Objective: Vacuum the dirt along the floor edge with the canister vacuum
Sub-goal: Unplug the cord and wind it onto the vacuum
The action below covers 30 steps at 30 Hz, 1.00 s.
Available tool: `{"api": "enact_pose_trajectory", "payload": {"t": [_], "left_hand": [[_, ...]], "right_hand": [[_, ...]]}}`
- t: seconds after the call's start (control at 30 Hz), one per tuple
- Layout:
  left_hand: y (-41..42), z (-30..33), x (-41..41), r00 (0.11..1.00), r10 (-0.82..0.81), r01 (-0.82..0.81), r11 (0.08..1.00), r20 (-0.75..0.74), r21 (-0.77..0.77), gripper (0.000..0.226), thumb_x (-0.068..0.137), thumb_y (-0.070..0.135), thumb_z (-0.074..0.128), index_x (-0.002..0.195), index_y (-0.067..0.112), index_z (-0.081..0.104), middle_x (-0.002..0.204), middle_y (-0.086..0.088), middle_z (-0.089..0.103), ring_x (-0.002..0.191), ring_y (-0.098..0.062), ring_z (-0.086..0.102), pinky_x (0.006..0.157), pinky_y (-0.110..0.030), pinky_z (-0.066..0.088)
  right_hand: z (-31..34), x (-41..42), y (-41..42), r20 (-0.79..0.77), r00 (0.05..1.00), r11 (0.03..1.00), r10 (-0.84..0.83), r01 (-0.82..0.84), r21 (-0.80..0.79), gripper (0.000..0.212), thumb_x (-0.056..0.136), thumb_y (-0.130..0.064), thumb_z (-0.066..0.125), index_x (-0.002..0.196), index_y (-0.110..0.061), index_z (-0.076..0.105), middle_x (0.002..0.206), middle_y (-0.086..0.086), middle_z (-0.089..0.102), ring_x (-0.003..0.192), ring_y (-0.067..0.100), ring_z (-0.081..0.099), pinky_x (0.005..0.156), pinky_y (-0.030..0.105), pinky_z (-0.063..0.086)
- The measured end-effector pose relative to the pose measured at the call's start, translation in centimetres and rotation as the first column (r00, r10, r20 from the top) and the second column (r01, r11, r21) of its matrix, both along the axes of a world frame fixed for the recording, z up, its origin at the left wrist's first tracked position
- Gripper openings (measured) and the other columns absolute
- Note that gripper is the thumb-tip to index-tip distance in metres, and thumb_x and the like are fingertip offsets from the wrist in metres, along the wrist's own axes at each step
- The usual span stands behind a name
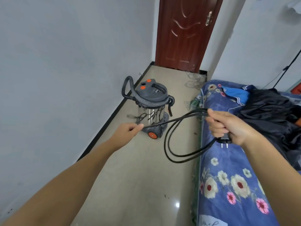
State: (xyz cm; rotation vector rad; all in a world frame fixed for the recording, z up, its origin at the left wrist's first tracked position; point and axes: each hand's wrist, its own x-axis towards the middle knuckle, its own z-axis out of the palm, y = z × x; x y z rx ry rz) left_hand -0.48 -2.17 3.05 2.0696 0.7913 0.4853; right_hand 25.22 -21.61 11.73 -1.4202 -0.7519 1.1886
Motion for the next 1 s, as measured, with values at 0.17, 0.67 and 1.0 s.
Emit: {"api": "enact_pose_trajectory", "payload": {"t": [0.17,0.67,1.0], "left_hand": [[0.5,-2.8,1.9,0.997,0.012,-0.015,0.999,-0.071,-0.044,0.043,0.095,0.034,0.053,0.059,0.015,0.038,0.051,0.009,0.029,0.046,-0.003,0.028,0.046,-0.013,0.024],[11.9,-10.0,5.3,0.925,0.023,-0.033,0.999,-0.38,-0.021,0.044,0.098,0.033,0.048,0.058,0.021,0.036,0.054,0.006,0.038,0.052,-0.011,0.033,0.053,-0.024,0.027],[16.1,-1.1,25.1,0.74,-0.424,0.582,0.792,-0.522,0.183,0.035,0.101,0.04,0.037,0.089,0.014,0.057,0.08,-0.001,0.056,0.073,-0.019,0.049,0.069,-0.036,0.04]], "right_hand": [[-1.7,7.3,-1.8,-0.252,0.933,0.953,-0.256,0.287,0.096,0.048,0.103,-0.032,0.033,0.061,-0.016,0.047,0.049,-0.009,0.011,0.036,0.006,0.01,0.033,0.015,0.021],[-2.0,22.7,10.6,-0.579,0.432,0.531,-0.691,0.847,-0.002,0.043,0.098,-0.012,0.036,0.055,-0.02,0.036,0.033,-0.009,0.027,0.028,0.004,0.023,0.032,0.014,0.022],[-7.2,15.5,27.5,0.497,0.868,0.967,0.01,0.119,-0.226,0.033,0.105,-0.028,0.036,0.091,-0.005,0.055,0.075,0.004,0.073,0.072,0.018,0.07,0.071,0.033,0.057]]}}
